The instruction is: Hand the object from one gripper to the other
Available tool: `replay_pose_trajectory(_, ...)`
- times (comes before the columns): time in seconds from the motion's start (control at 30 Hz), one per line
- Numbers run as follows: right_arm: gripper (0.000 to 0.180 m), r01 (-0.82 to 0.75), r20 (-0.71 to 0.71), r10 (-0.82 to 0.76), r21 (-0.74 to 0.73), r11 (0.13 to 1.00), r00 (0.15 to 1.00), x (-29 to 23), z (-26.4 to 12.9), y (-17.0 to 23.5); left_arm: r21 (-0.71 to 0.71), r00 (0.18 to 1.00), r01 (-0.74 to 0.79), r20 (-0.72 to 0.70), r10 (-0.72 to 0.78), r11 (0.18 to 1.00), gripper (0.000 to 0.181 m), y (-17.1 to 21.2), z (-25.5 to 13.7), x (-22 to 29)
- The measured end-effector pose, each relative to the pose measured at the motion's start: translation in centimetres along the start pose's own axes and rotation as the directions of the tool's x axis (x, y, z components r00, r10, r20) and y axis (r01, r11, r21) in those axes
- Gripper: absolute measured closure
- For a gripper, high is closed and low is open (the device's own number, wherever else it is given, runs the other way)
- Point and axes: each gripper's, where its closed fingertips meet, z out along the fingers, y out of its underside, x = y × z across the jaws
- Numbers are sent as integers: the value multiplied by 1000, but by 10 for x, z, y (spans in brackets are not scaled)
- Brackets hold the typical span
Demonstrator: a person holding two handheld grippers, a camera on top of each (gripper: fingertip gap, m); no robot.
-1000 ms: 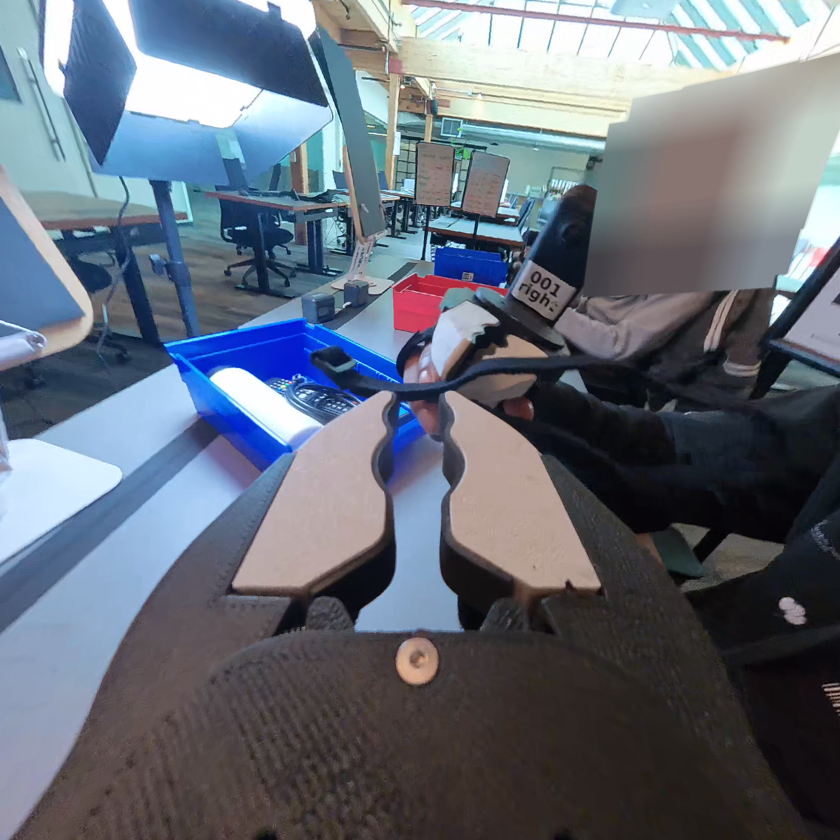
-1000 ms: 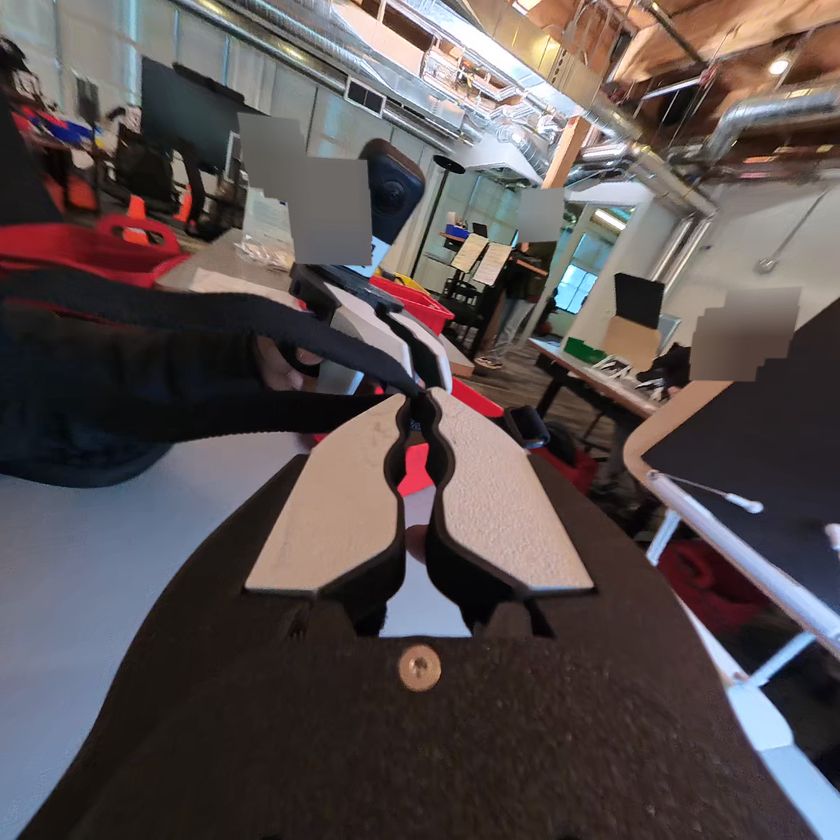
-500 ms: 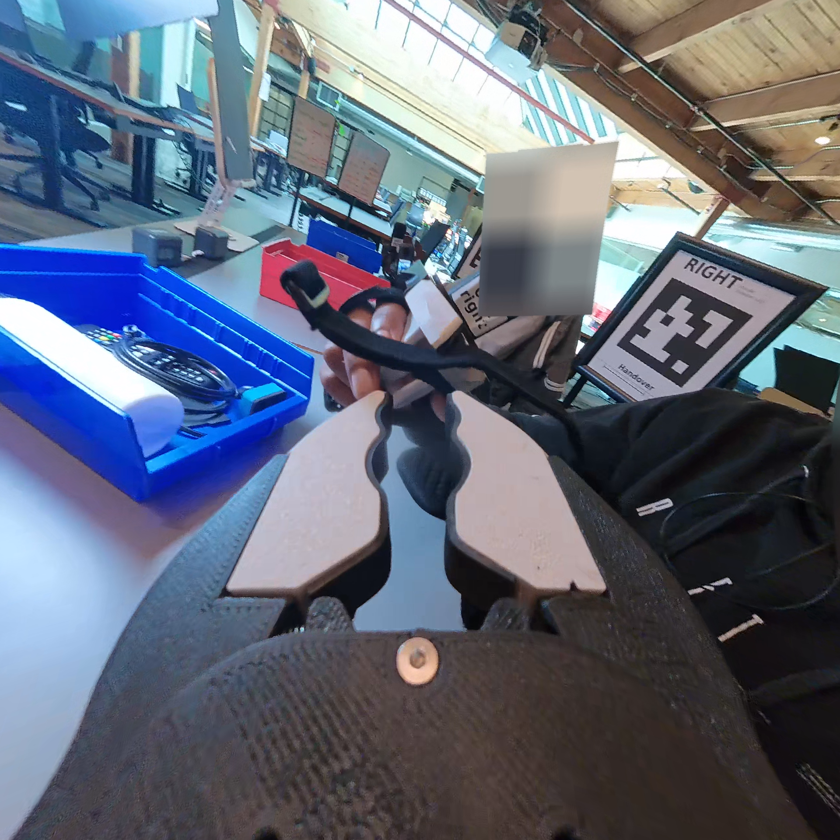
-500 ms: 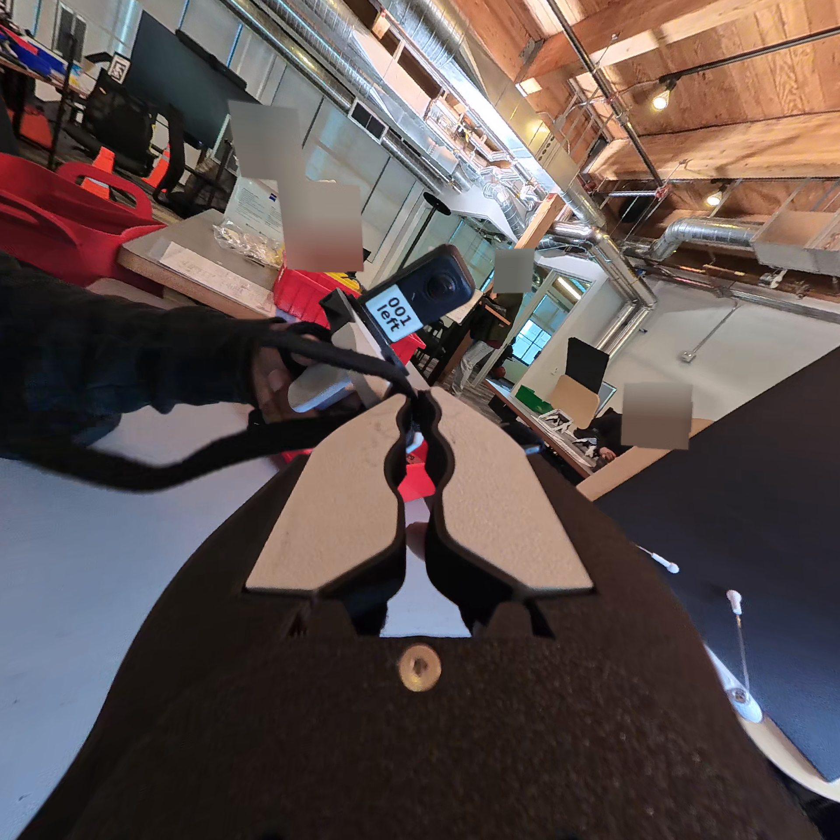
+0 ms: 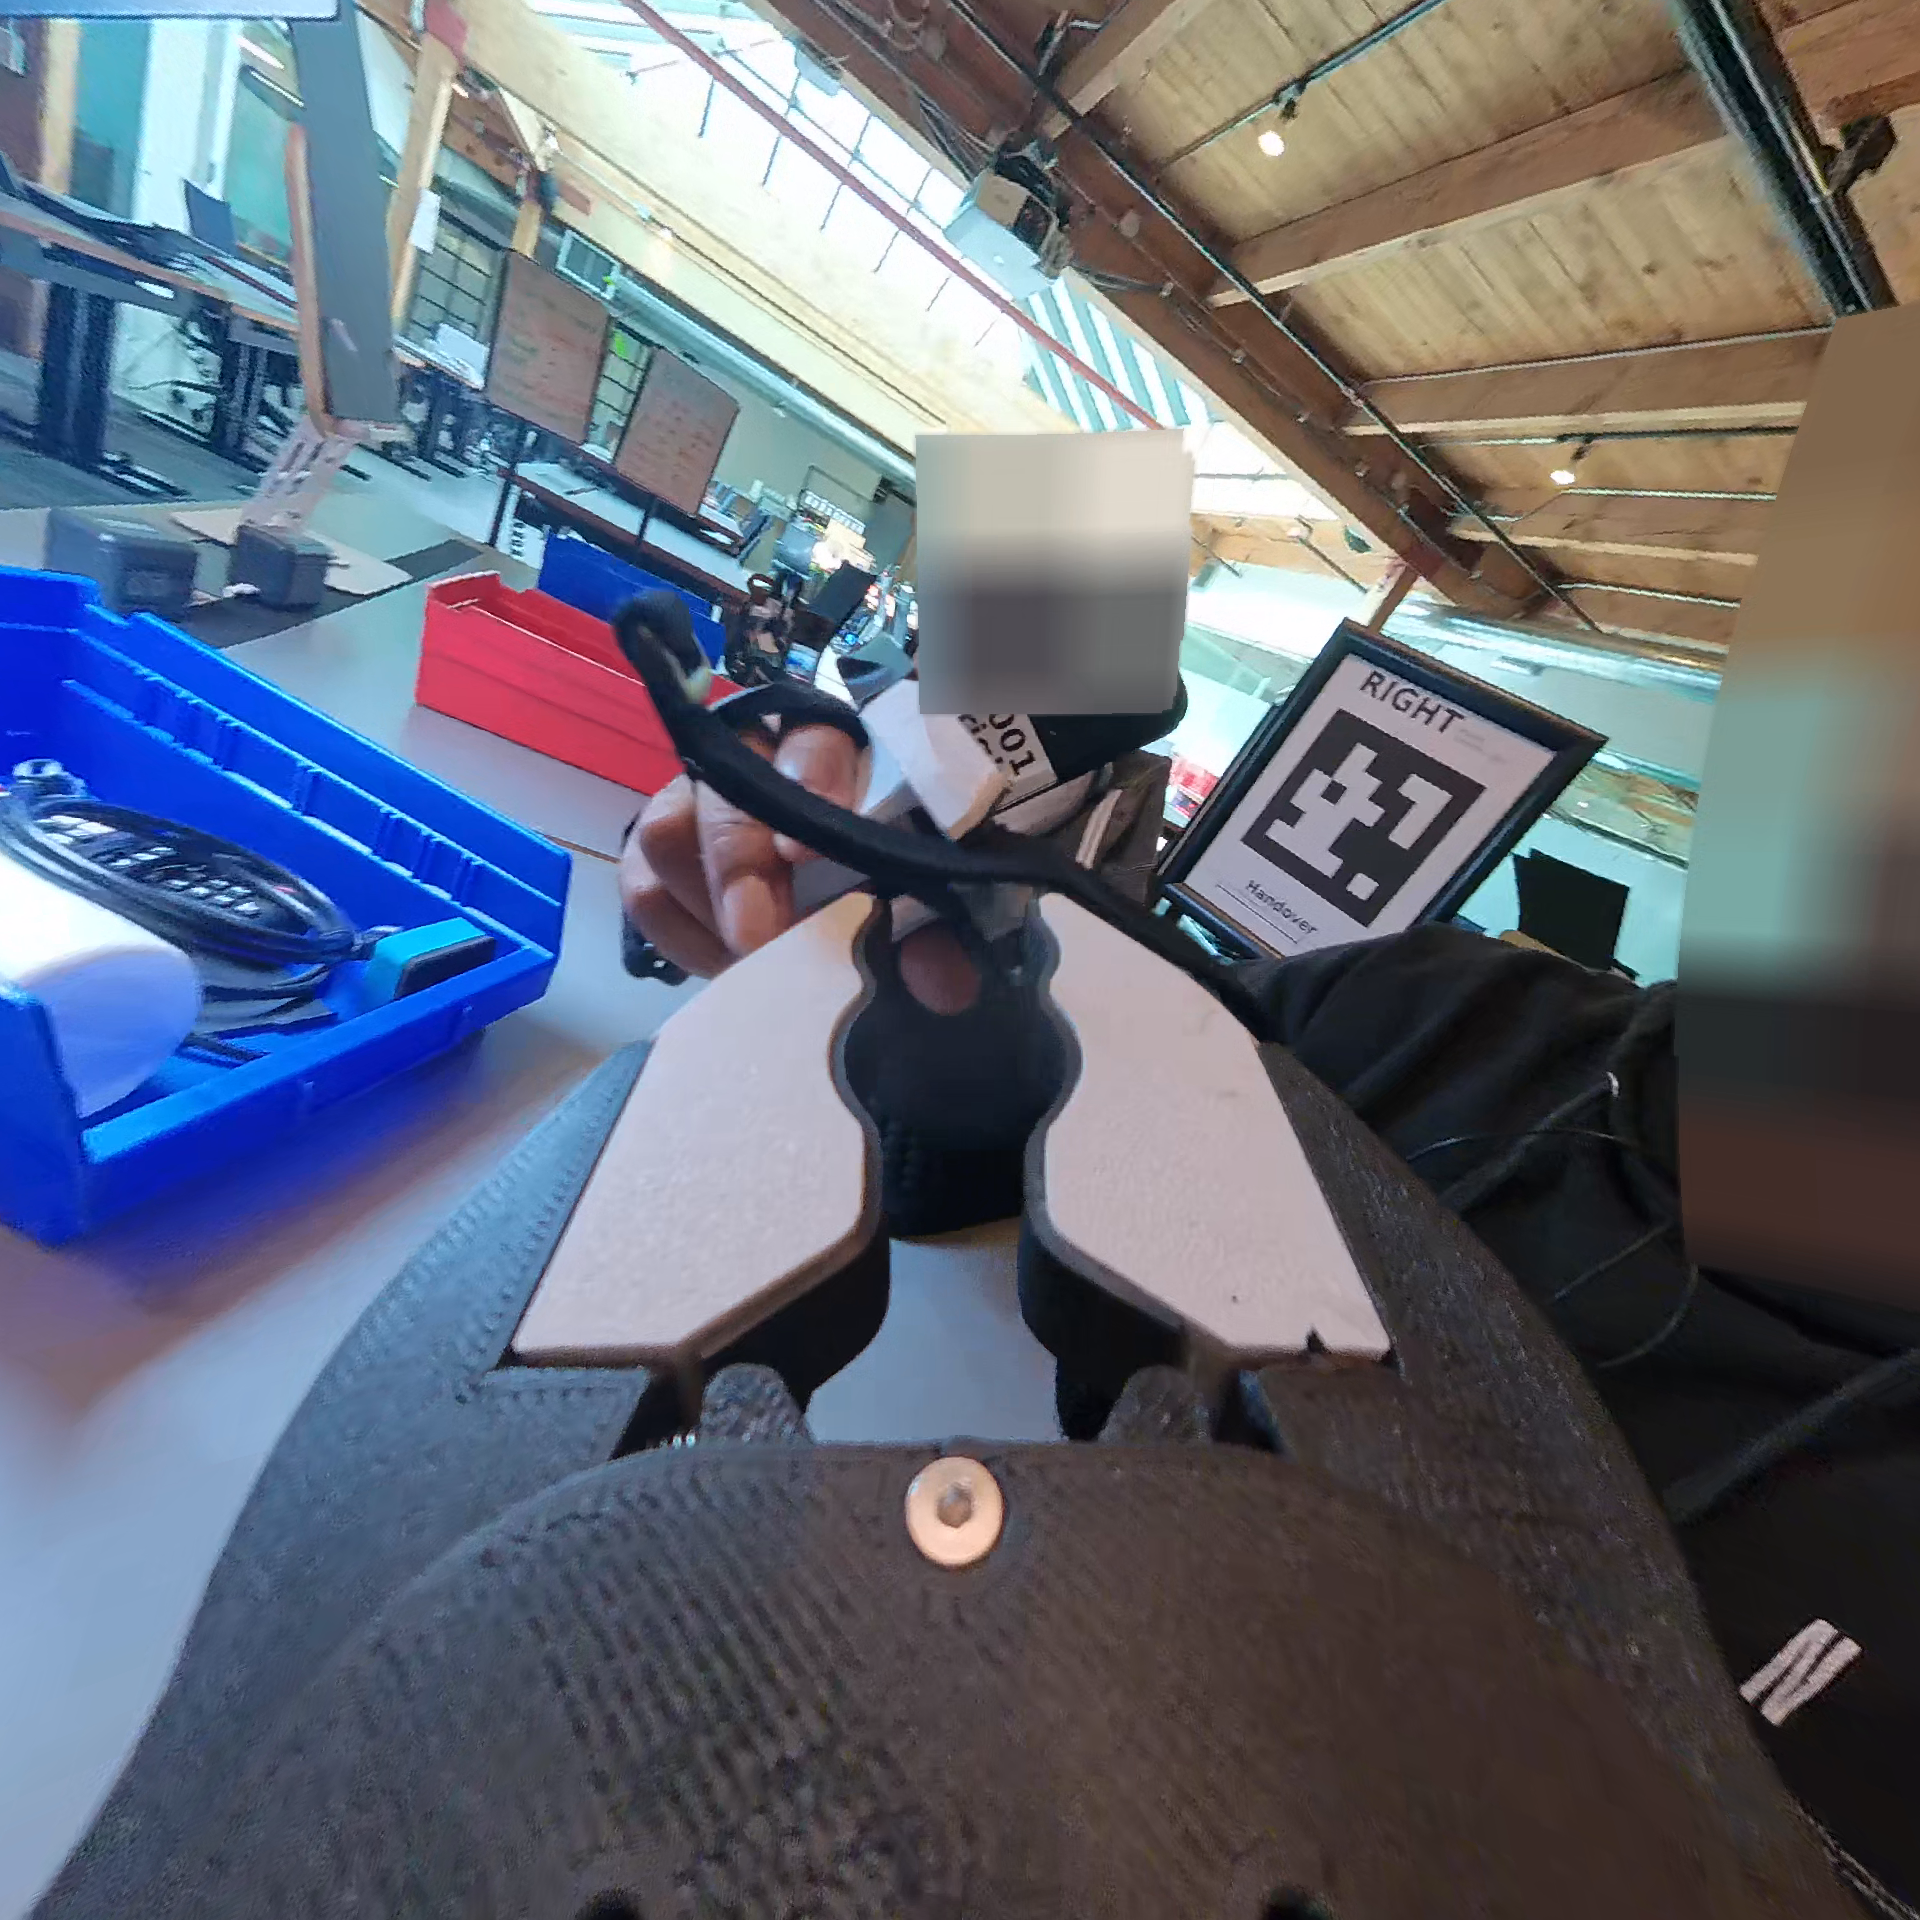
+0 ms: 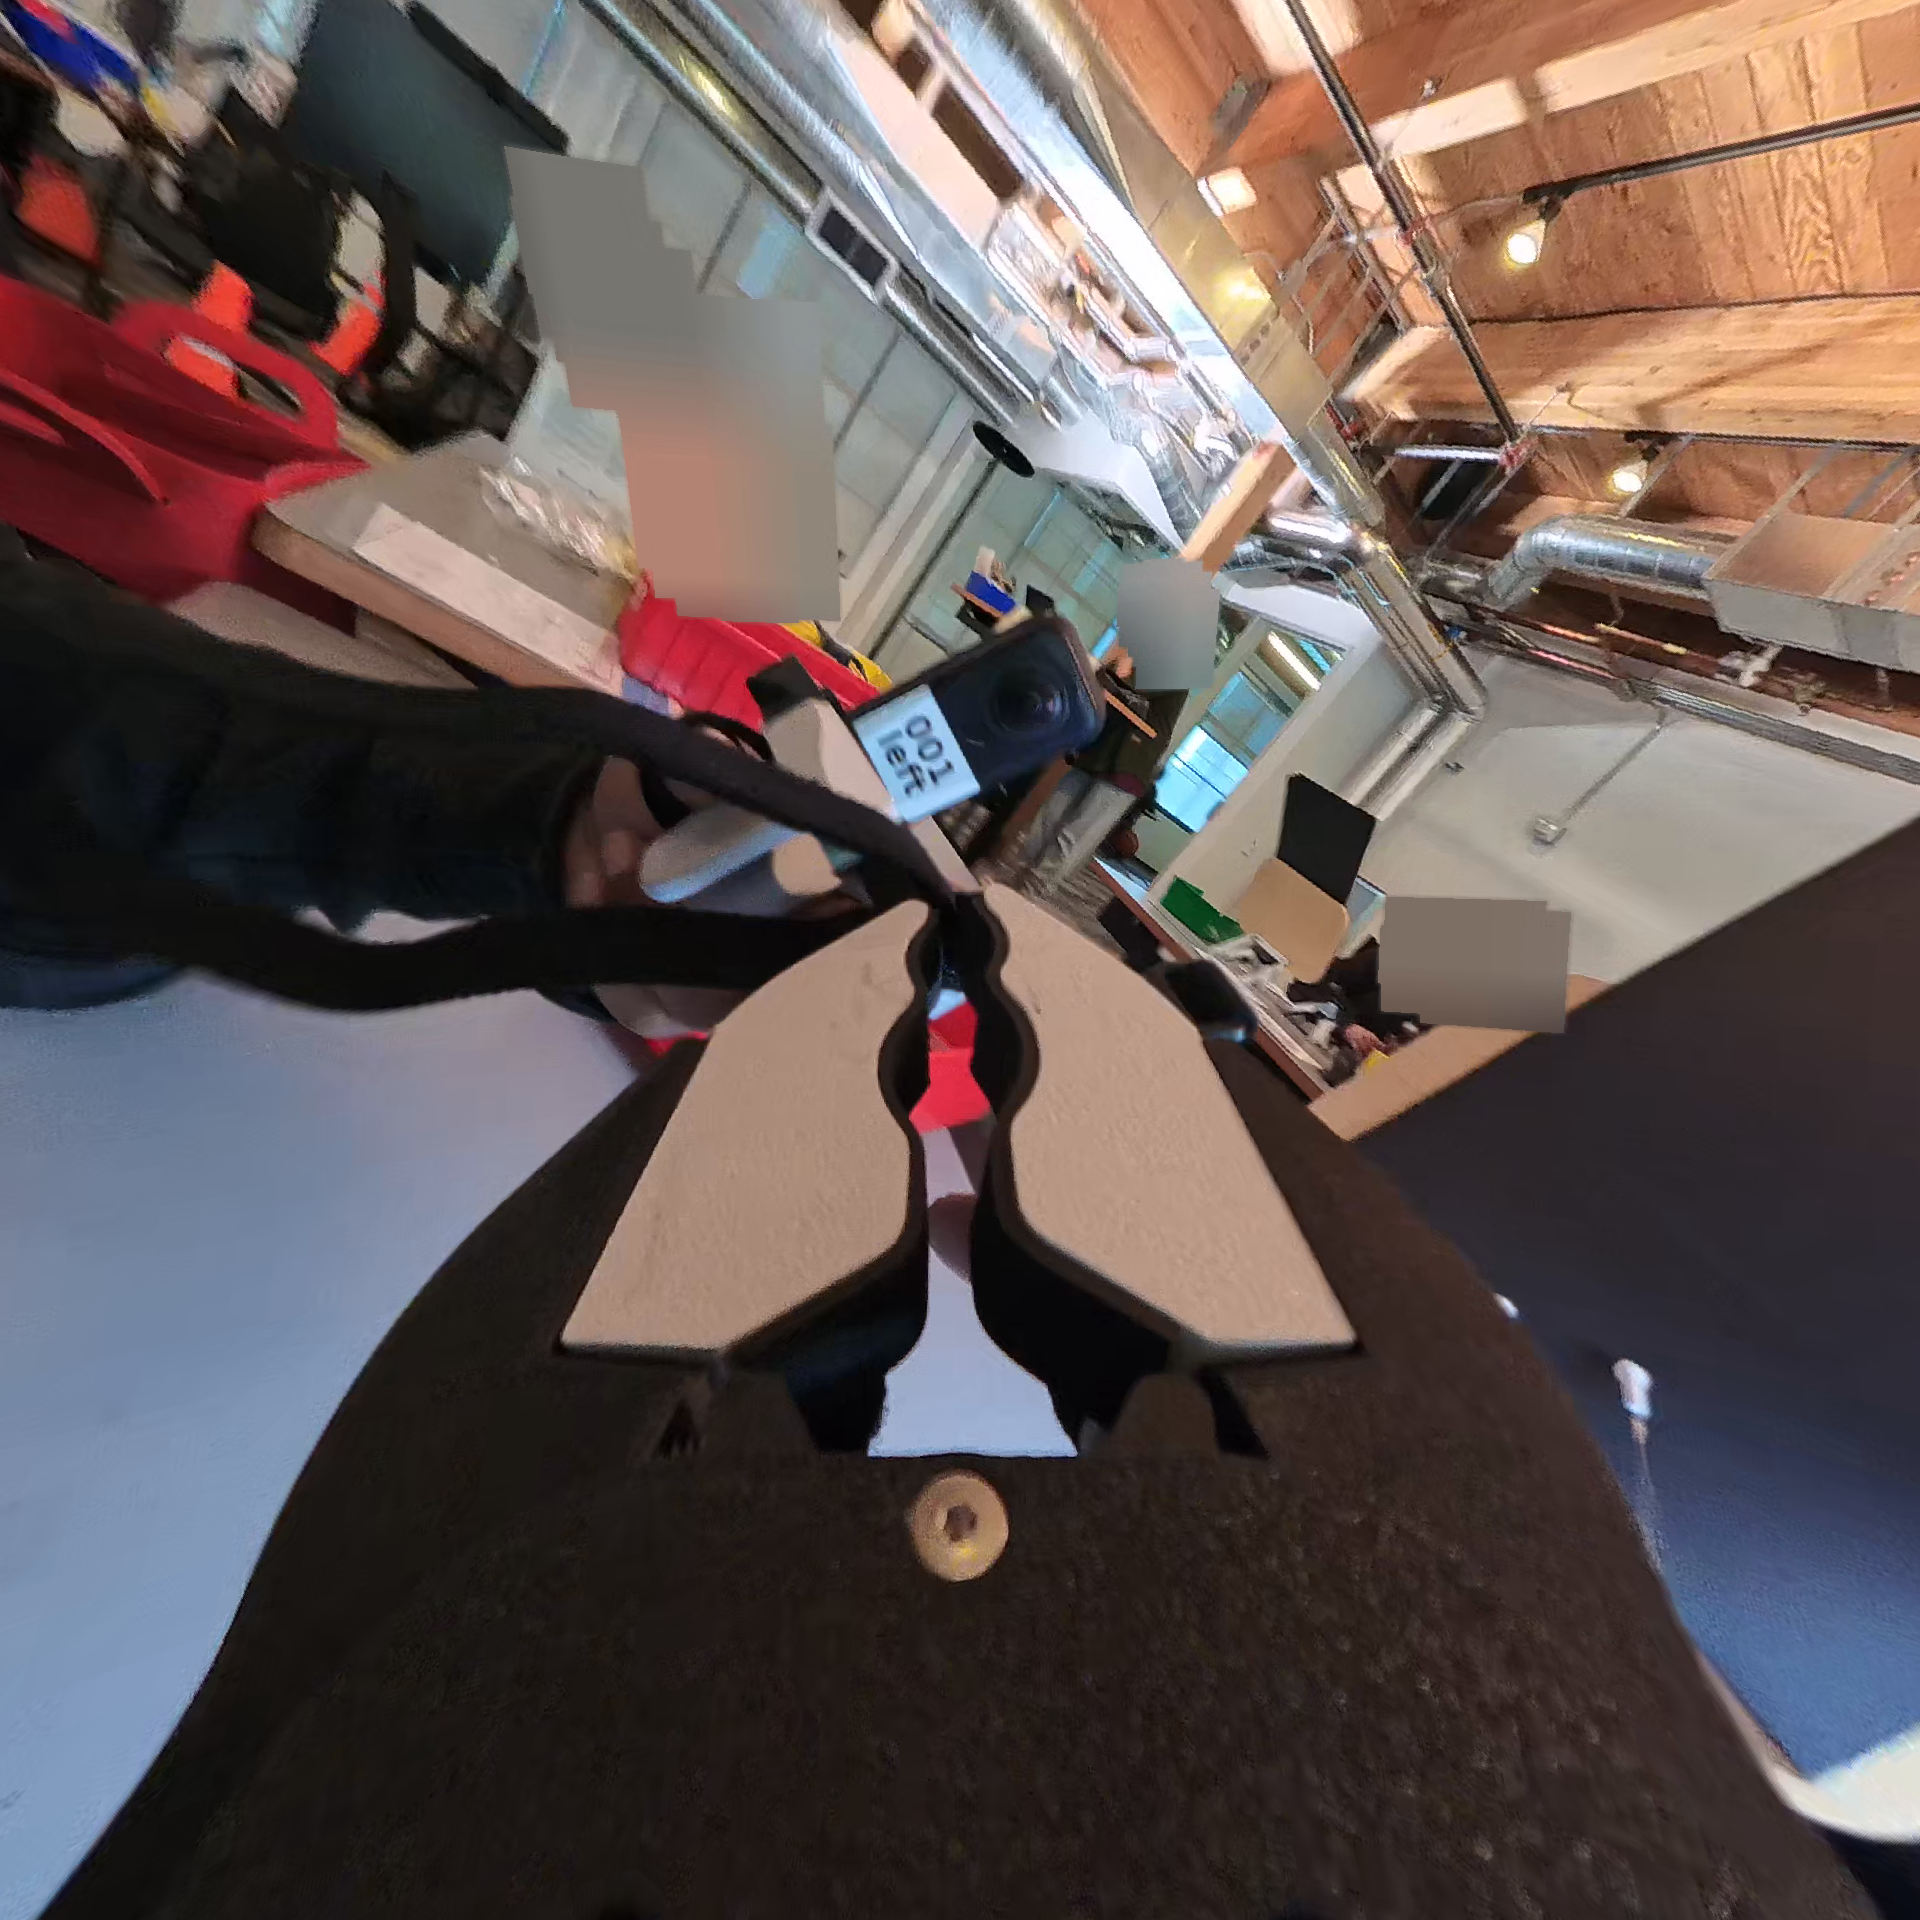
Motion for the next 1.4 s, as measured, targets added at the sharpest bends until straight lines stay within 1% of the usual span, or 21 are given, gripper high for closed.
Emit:
replay_pose_trajectory(0.07,177,27,-3,-27,-5,1000,1000,-2,1,1,-26,1000,-21,15,21,999,155,5,4,-1)
replay_pose_trajectory(0.1,177,-1,13,1,9,1000,1000,-4,1,-1,-28,998,-39,46,40,999,157,5,4,-5)
replay_pose_trajectory(0.13,177,-15,20,15,19,1000,1000,-5,1,-3,-24,997,-50,51,52,998,153,4,4,-6)
replay_pose_trajectory(0.23,177,-26,42,25,23,999,999,-6,0,-3,-29,998,-60,34,61,998,157,4,4,-3)
replay_pose_trajectory(0.37,177,-51,78,48,37,998,996,-7,-5,-9,-18,995,-93,25,93,996,174,-1,-1,2)
replay_pose_trajectory(0.43,176,-50,96,48,20,999,994,-10,-4,-8,-60,982,-161,87,166,985,178,1,-1,-2)
replay_pose_trajectory(0.5,175,-70,100,66,33,997,993,-11,-3,-11,-93,949,-268,146,280,959,179,0,-1,-2)
replay_pose_trajectory(0.57,172,-96,91,93,24,995,992,-7,-4,-12,-108,910,-339,216,355,935,179,-7,-3,-3)
replay_pose_trajectory(0.67,169,-160,77,155,68,985,985,4,-11,-20,-148,795,-468,360,488,871,179,-23,-15,-7)
replay_pose_trajectory(0.73,168,-194,49,191,65,979,980,13,-14,-18,-158,726,-544,405,557,824,179,-34,-22,-3)
replay_pose_trajectory(0.77,168,-209,35,208,55,976,978,17,-15,-14,-146,708,-574,406,578,806,179,-38,-23,3)
replay_pose_trajectory(0.83,164,-260,42,258,29,965,965,16,-11,-5,-131,699,-604,386,602,786,179,-39,-19,14)
replay_pose_trajectory(0.93,157,-341,123,338,5,940,933,-2,1,4,-145,707,-619,326,628,772,179,-28,-2,21)
replay_pose_trajectory(0.97,157,-363,152,357,12,932,922,-9,4,2,-154,711,-616,313,629,773,179,-23,3,21)
replay_pose_trajectory(1.0,160,-378,175,368,26,926,913,-13,6,0,-168,712,-612,307,631,773,179,-19,7,19)
replay_pose_trajectory(1.03,172,-381,190,367,36,924,910,-17,6,-3,-179,712,-611,300,635,771,179,-16,9,18)
replay_pose_trajectory(1.07,176,-375,189,362,37,926,913,-17,6,-3,-179,715,-611,293,635,771,179,-15,10,19)
replay_pose_trajectory(1.17,177,-370,176,359,38,928,917,-10,2,-7,-155,742,-590,284,607,793,177,-17,9,22)
replay_pose_trajectory(1.23,177,-386,171,368,88,918,914,-1,-6,-18,-158,751,-578,282,597,801,166,-18,5,23)
replay_pose_trajectory(1.3,176,-399,185,375,116,910,909,4,-12,-26,-197,741,-579,277,612,791,159,-14,1,18)
replay_pose_trajectory(1.4,176,-409,219,375,135,903,901,1,-15,-34,-287,716,-580,268,645,763,158,1,5,6)
